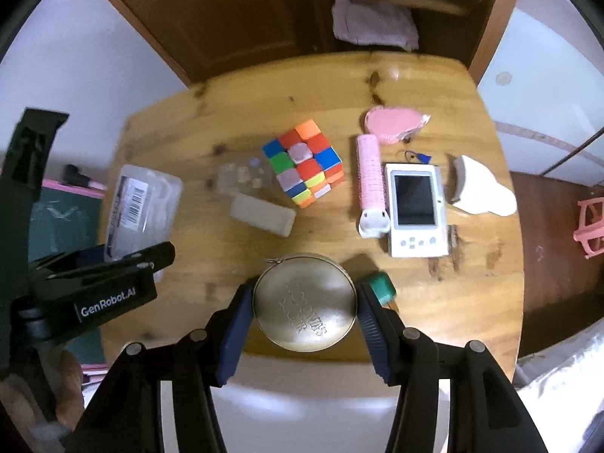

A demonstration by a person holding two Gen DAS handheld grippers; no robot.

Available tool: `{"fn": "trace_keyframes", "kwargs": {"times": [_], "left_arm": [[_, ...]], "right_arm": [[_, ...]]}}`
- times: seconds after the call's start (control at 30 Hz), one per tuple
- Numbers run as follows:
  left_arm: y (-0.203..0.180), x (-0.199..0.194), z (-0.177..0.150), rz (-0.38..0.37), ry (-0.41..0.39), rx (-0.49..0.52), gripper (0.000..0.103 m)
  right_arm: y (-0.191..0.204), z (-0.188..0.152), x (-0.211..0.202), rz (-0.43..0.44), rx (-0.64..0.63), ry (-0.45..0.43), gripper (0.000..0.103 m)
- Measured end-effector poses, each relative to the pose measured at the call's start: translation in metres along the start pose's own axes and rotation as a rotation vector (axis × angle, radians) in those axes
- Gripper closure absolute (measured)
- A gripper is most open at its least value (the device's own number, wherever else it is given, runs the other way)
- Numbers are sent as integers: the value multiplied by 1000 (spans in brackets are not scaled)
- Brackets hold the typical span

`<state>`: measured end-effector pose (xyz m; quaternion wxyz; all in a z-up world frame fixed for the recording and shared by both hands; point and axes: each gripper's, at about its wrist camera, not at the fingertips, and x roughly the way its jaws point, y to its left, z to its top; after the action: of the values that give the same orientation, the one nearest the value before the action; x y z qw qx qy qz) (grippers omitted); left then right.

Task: Organize rigid objects
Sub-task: 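Carry the clear box and gold tin into the white tray and release both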

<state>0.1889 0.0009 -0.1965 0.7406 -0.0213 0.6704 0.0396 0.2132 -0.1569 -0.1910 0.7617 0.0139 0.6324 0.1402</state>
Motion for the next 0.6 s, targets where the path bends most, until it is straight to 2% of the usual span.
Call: {"fn": "trace_keyframes", "kwargs": {"times": [0.1,0.27,0.37,0.53,0.6], "left_arm": [[2,-23,-29,-21,-21,84,33],[1,-43,-71,-54,-24,219,33],[-1,-34,-95,-81,-1,263,33],[-22,-7,-130,-65,37,377,33],[-30,4,-142,-62,47,425,33]], "right_arm": [[-8,-39,-27,39,-2,-36,48],[-20,-91,-42,5,-11,-68,48],[-25,-121,-41,2,14,-57,47],[-23,-158,-16,-74,2,-23,47],[-23,-168,-3,-69,11,9,47]]}}
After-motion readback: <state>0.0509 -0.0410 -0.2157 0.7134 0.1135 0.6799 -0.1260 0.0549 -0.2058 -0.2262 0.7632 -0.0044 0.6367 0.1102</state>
